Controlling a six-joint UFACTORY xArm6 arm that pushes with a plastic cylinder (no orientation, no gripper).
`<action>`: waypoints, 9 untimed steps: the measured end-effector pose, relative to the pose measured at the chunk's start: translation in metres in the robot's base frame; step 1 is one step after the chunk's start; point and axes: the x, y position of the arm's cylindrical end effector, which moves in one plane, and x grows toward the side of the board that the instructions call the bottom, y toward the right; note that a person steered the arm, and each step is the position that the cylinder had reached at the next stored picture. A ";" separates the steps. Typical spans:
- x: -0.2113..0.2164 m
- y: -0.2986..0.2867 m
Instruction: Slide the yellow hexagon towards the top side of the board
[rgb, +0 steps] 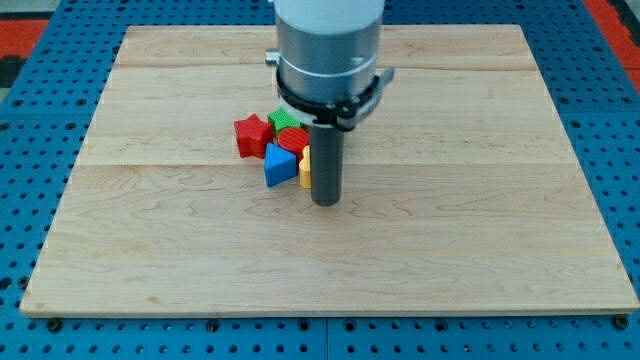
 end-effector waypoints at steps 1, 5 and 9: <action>-0.027 -0.010; -0.087 0.013; -0.159 0.019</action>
